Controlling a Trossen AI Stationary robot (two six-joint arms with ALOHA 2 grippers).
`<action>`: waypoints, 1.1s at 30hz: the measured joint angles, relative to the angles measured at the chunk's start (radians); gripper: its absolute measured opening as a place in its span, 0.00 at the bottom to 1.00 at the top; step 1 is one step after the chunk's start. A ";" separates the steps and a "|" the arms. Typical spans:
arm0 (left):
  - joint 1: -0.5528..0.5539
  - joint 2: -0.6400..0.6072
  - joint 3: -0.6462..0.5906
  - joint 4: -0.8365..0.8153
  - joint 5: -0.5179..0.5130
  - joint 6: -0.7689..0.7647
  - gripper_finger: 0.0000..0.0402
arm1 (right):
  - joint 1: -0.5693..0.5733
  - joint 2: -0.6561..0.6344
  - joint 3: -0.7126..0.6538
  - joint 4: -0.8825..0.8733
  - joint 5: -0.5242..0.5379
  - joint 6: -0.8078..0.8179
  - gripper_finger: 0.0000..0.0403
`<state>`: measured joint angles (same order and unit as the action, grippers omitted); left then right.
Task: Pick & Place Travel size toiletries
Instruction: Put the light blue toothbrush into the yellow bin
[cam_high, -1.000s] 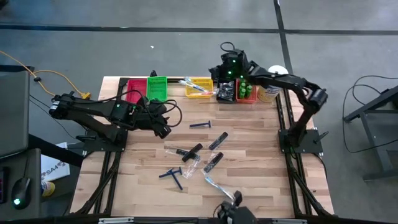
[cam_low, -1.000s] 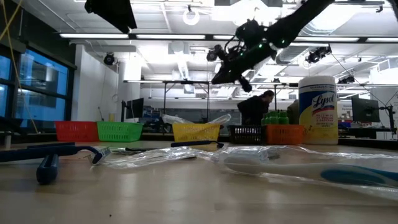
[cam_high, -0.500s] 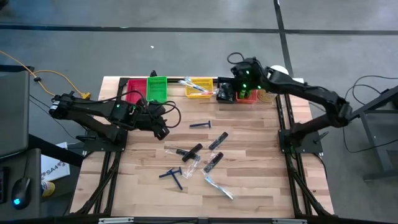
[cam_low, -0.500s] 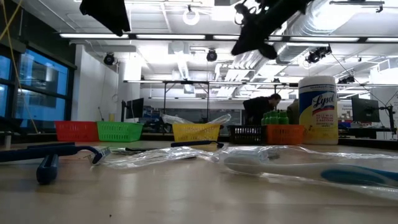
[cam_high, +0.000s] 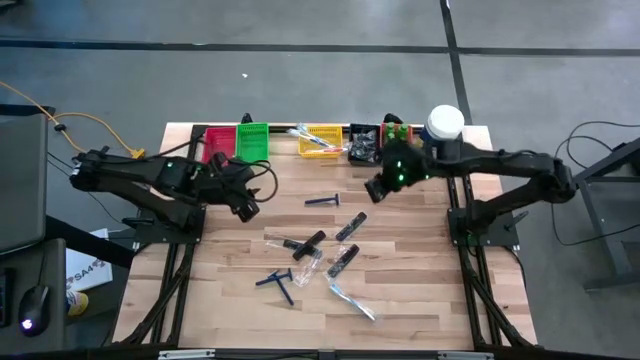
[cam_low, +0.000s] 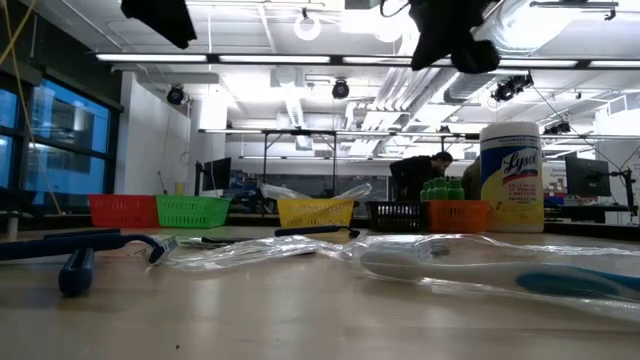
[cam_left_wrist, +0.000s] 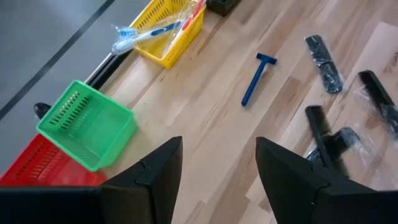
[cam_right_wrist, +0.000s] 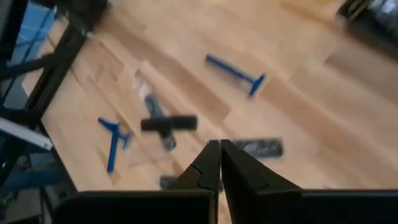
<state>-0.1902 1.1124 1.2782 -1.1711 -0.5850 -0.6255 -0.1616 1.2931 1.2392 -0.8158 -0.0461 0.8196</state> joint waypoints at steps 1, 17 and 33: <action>0.000 -0.016 -0.010 0.000 0.000 0.006 0.49 | 0.031 0.009 0.000 -0.002 0.012 0.022 0.02; 0.000 -0.216 -0.148 0.063 0.089 0.046 0.49 | 0.468 0.166 0.002 0.126 0.092 0.089 0.37; 0.000 -0.271 -0.207 0.070 0.127 0.072 0.49 | 0.713 0.529 0.000 0.342 0.134 -0.004 0.37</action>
<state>-0.1902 0.8414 1.0711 -1.1007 -0.4584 -0.5537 0.5518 1.8226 1.2390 -0.4737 0.0875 0.8154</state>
